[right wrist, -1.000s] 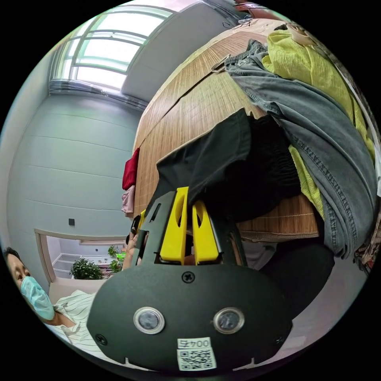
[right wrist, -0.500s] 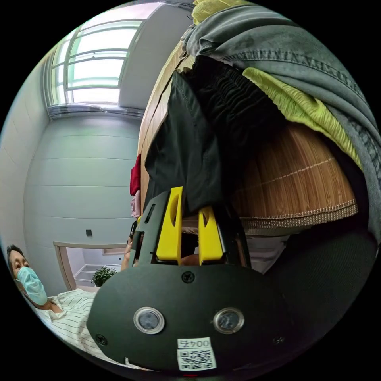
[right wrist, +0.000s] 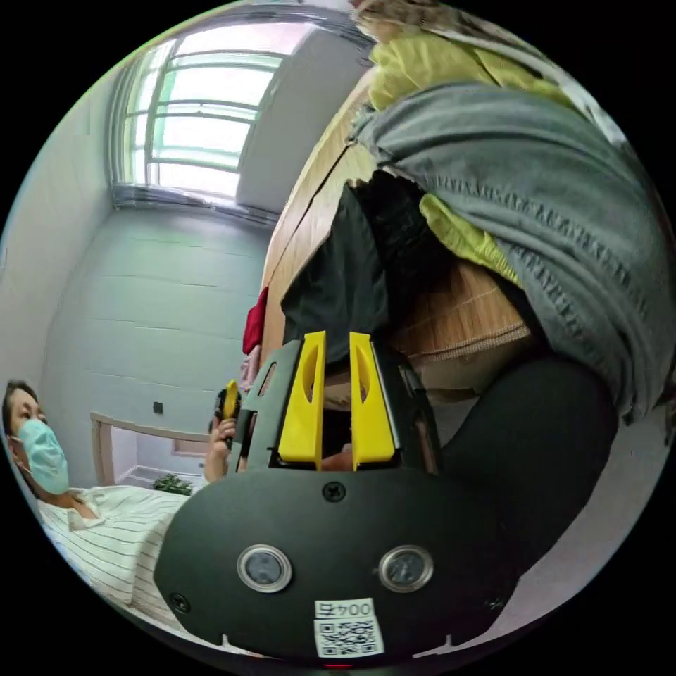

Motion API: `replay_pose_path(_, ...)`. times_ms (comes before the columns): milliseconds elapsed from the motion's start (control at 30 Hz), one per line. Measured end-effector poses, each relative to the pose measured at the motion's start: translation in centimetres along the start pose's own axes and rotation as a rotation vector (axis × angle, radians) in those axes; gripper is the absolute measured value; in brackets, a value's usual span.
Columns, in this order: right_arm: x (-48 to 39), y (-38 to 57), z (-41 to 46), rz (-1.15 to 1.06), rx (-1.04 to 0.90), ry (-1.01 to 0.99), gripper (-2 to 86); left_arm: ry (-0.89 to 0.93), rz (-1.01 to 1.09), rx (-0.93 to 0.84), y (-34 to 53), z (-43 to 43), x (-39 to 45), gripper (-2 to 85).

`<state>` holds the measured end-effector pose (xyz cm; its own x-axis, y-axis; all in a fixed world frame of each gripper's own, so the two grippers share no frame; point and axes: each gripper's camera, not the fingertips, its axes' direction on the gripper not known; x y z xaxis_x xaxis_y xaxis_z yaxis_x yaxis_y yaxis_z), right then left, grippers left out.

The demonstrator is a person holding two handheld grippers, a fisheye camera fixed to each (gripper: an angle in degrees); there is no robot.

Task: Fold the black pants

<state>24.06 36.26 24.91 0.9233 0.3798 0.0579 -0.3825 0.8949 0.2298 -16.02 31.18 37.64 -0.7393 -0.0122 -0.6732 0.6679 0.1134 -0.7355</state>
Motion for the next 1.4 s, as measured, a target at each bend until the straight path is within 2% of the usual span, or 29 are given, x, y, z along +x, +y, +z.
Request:
replay_pose_path(67,-5.3,-1.5,1.2,-0.201,0.043,0.201,5.9,-0.143,0.199,0.041,-0.1,2.4,2.9,0.7)
replay_pose_path(133,-9.2,-2.8,3.5,-0.354,0.064,0.376,4.7,-0.392,0.428,0.002,0.4,7.8,5.5,1.2)
replay_pose_path(167,-11.5,-3.7,5.5,-0.45,0.063,0.482,4.4,-0.437,0.449,-0.01,0.6,9.2,5.8,1.3)
replay_pose_path(267,-16.2,-6.5,10.7,-0.608,0.033,0.6,4.1,-0.526,0.469,-0.095,1.3,15.1,6.0,2.1)
replay_pose_path(333,-18.7,-8.4,13.5,-0.672,0.017,0.641,4.1,-0.716,0.572,-0.104,2.4,18.2,6.6,2.9)
replay_pose_path(433,-20.8,-12.3,18.5,-0.694,-0.09,0.692,6.2,-0.837,0.642,-0.156,3.7,20.6,5.9,4.5)
replay_pose_path(500,-20.5,-14.5,21.3,-0.658,-0.163,0.766,7.0,-0.869,0.617,-0.206,4.4,21.5,4.6,6.0)
replay_pose_path(567,-19.7,-16.4,23.6,-0.611,-0.235,0.798,6.3,-0.827,0.622,-0.152,5.2,21.1,4.3,7.1)
replay_pose_path(667,-22.5,-17.7,23.1,-0.614,-0.153,0.733,4.9,-0.786,0.62,-0.148,5.8,21.3,4.3,7.5)
replay_pose_path(733,-25.4,-18.4,22.6,-0.653,-0.092,0.617,3.9,-0.748,0.615,-0.142,6.1,21.3,4.1,7.6)
replay_pose_path(800,-28.5,-19.8,23.6,-0.713,-0.13,0.469,3.5,-0.722,0.6,-0.132,6.3,21.1,3.8,7.5)
replay_pose_path(867,-33.2,-22.5,27.3,-0.793,-0.294,0.32,3.9,-0.722,0.596,-0.124,6.5,21.2,3.8,7.3)
replay_pose_path(1000,-40.4,-27.6,34.8,-0.837,-0.494,0.219,4.9,-0.8,0.65,-0.093,7.8,22.0,4.3,6.4)
replay_pose_path(1167,-48.0,-32.3,48.9,-0.843,-0.909,0.368,6.6,-0.769,0.619,-0.077,7.7,21.5,3.8,4.2)
replay_pose_path(1333,-51.8,-34.1,57.0,-0.8,-1.011,0.527,7.8,-0.686,0.55,-0.069,6.9,20.4,2.8,2.1)
replay_pose_path(1400,-52.4,-34.5,59.0,-0.743,-1.063,0.515,7.3,-0.694,0.555,-0.068,6.9,20.4,2.9,1.8)
